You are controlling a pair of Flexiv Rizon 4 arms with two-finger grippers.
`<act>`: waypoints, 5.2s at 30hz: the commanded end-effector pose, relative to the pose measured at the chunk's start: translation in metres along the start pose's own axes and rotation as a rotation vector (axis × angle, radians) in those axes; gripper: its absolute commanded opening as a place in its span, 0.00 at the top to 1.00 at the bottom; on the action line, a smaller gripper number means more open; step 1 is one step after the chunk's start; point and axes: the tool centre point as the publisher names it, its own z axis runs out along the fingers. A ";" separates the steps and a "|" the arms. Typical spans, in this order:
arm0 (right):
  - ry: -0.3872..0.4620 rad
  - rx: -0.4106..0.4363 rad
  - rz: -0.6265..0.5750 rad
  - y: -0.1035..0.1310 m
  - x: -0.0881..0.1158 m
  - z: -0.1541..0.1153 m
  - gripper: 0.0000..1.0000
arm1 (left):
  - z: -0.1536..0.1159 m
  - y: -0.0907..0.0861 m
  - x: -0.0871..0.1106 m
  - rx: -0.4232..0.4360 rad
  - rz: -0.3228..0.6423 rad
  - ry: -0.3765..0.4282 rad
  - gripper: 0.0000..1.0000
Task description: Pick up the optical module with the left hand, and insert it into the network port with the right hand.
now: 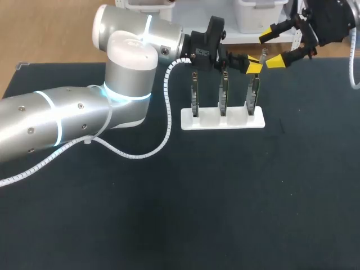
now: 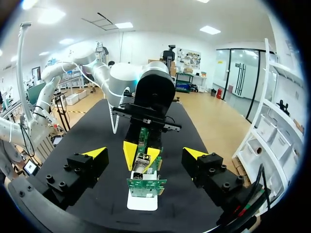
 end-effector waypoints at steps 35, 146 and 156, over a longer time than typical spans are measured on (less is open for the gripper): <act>0.023 -0.011 0.005 0.000 0.000 0.001 1.00 | 0.000 -0.001 0.000 -0.004 -0.001 0.001 1.00; 0.191 -0.055 -0.051 0.014 -0.005 0.005 1.00 | -0.030 -0.005 0.006 -0.101 0.123 0.314 0.00; 0.239 -0.048 -0.067 0.013 -0.009 0.011 1.00 | -0.030 -0.005 0.006 -0.101 0.123 0.314 0.00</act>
